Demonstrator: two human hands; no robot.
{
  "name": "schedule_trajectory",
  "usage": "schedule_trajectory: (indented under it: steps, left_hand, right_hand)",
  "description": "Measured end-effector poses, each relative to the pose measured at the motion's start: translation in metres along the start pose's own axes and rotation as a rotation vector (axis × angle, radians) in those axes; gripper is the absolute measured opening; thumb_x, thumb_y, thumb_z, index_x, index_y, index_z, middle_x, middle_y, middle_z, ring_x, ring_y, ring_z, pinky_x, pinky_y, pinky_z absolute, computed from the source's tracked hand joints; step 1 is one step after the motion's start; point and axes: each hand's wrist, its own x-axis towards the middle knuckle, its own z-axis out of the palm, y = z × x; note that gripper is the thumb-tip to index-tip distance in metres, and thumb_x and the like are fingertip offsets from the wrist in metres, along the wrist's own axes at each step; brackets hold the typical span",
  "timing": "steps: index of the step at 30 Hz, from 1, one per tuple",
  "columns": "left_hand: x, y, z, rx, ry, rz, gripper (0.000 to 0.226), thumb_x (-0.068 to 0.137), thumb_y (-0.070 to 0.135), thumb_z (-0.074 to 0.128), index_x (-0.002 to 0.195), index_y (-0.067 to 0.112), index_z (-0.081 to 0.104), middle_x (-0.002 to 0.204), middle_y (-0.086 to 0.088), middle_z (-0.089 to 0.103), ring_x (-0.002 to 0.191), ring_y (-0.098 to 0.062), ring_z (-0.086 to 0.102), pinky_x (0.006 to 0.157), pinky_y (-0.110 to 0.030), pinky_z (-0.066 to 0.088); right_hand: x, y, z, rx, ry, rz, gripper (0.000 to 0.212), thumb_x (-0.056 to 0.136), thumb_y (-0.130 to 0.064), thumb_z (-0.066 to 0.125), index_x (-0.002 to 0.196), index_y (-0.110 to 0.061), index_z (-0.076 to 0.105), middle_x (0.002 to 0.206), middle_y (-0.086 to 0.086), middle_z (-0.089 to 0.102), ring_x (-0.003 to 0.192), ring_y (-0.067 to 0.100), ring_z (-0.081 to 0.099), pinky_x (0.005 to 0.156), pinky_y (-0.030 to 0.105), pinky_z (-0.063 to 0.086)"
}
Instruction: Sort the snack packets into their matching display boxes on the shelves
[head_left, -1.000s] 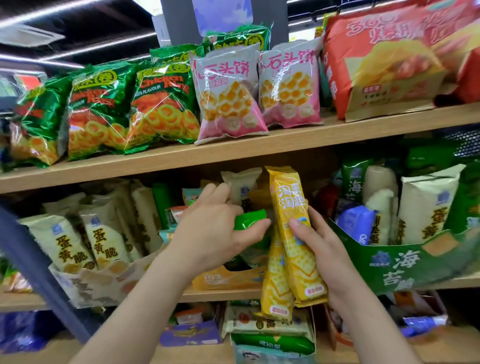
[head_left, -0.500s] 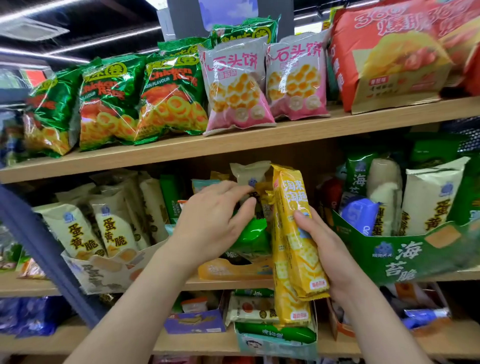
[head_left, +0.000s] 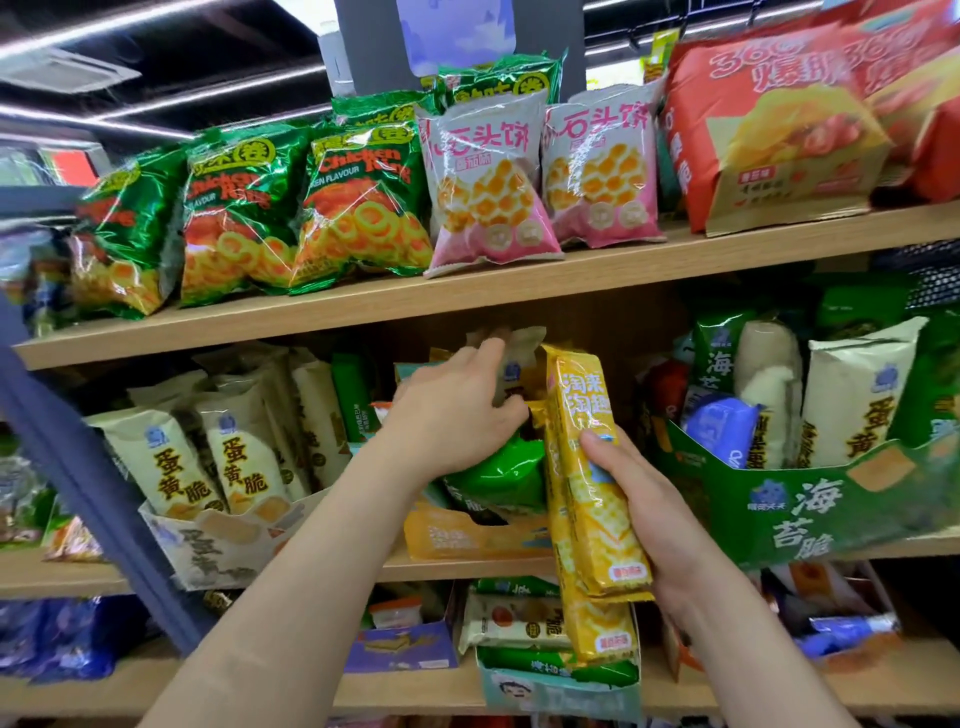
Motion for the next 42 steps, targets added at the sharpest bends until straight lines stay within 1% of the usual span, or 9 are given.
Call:
schedule_trajectory:
  steps: [4, 8, 11, 15, 21, 24, 29, 34, 42]
  left_hand:
    - [0.015, 0.002, -0.007, 0.085, -0.129, -0.080, 0.060, 0.091, 0.051, 0.047, 0.142, 0.023, 0.033, 0.121, -0.007, 0.055, 0.103, -0.034, 0.058, 0.086, -0.044, 0.052]
    - [0.023, 0.005, -0.010, 0.048, -0.232, -0.116, 0.067, 0.092, 0.048, 0.048, 0.151, 0.027, 0.025, 0.156, -0.005, 0.026, 0.127, -0.032, 0.047, 0.098, -0.040, 0.043]
    - [0.022, 0.002, -0.008, -0.004, -0.179, -0.165, 0.048, 0.094, 0.048, 0.046, 0.133, 0.022, 0.050, 0.132, -0.005, 0.053, 0.105, -0.027, 0.057, 0.088, -0.038, 0.050]
    - [0.014, -0.001, -0.006, -0.081, -0.042, -0.185, 0.054, 0.087, 0.056, 0.054, 0.134, 0.030, 0.052, 0.118, 0.001, 0.058, 0.099, -0.024, 0.060, 0.084, -0.040, 0.054]
    - [0.005, -0.017, 0.003, -0.329, 0.266, -0.084, 0.016, 0.091, 0.047, 0.060, 0.091, 0.037, 0.073, 0.078, 0.012, 0.070, 0.078, -0.013, 0.064, 0.074, -0.039, 0.056]
    - [0.001, -0.015, 0.011, -0.255, 0.531, -0.007, 0.019, 0.094, 0.036, 0.059, 0.090, 0.026, 0.074, 0.076, 0.008, 0.070, 0.071, -0.016, 0.065, 0.063, -0.035, 0.054]
    - [-0.015, -0.009, 0.011, -0.241, 0.976, 0.217, 0.035, 0.103, 0.025, 0.046, 0.089, 0.005, 0.071, 0.084, -0.003, 0.070, 0.072, -0.020, 0.065, 0.056, -0.034, 0.052]
    - [-0.023, -0.014, -0.016, -0.143, 1.149, 0.251, 0.020, 0.099, 0.014, 0.057, 0.089, 0.001, 0.069, 0.084, -0.007, 0.068, 0.071, -0.021, 0.062, 0.056, -0.031, 0.048]
    - [-0.055, -0.009, -0.055, -0.084, 1.336, 0.282, 0.020, 0.098, 0.007, 0.058, 0.088, -0.007, 0.069, 0.083, -0.017, 0.068, 0.078, -0.017, 0.057, 0.074, -0.011, 0.039]
  right_hand:
    - [-0.002, 0.003, 0.001, 0.019, 0.006, 0.055, 0.056, 0.068, -0.049, 0.065, 0.122, -0.034, 0.062, 0.095, 0.008, 0.075, 0.075, 0.021, 0.071, 0.073, 0.039, 0.057]
    - [-0.006, 0.004, 0.002, 0.074, 0.002, 0.104, 0.056, 0.070, -0.049, 0.065, 0.124, -0.031, 0.061, 0.099, 0.012, 0.075, 0.079, 0.026, 0.071, 0.074, 0.042, 0.059]
    - [-0.012, 0.009, 0.004, 0.206, -0.003, 0.153, 0.065, 0.070, -0.049, 0.068, 0.129, -0.022, 0.058, 0.109, 0.020, 0.070, 0.087, 0.035, 0.070, 0.074, 0.047, 0.059]
    - [-0.018, 0.017, 0.012, 0.395, -0.028, 0.124, 0.059, 0.081, -0.049, 0.058, 0.131, -0.018, 0.057, 0.115, 0.017, 0.071, 0.099, 0.042, 0.070, 0.086, 0.052, 0.055]
    - [-0.016, 0.024, 0.022, 0.402, 0.034, 0.029, 0.067, 0.077, -0.050, 0.066, 0.135, -0.019, 0.054, 0.118, 0.016, 0.070, 0.099, 0.040, 0.070, 0.088, 0.055, 0.054]
    - [-0.015, 0.029, 0.027, 0.374, 0.053, -0.002, 0.091, 0.056, -0.056, 0.088, 0.133, -0.020, 0.056, 0.117, 0.017, 0.069, 0.100, 0.041, 0.070, 0.083, 0.054, 0.058]
    - [-0.013, 0.028, 0.033, 0.352, 0.102, -0.120, 0.068, 0.064, -0.051, 0.079, 0.124, -0.028, 0.059, 0.108, 0.014, 0.070, 0.095, 0.037, 0.069, 0.085, 0.058, 0.055]
    - [-0.010, 0.026, 0.036, 0.267, 0.138, -0.165, 0.051, 0.080, -0.044, 0.073, 0.127, -0.031, 0.057, 0.107, 0.008, 0.070, 0.095, 0.032, 0.068, 0.087, 0.055, 0.055]
    - [-0.003, 0.017, 0.036, -0.193, 0.241, -0.277, 0.077, 0.072, -0.048, 0.072, 0.139, -0.053, 0.035, 0.116, -0.010, 0.066, 0.095, 0.008, 0.070, 0.089, 0.046, 0.058]
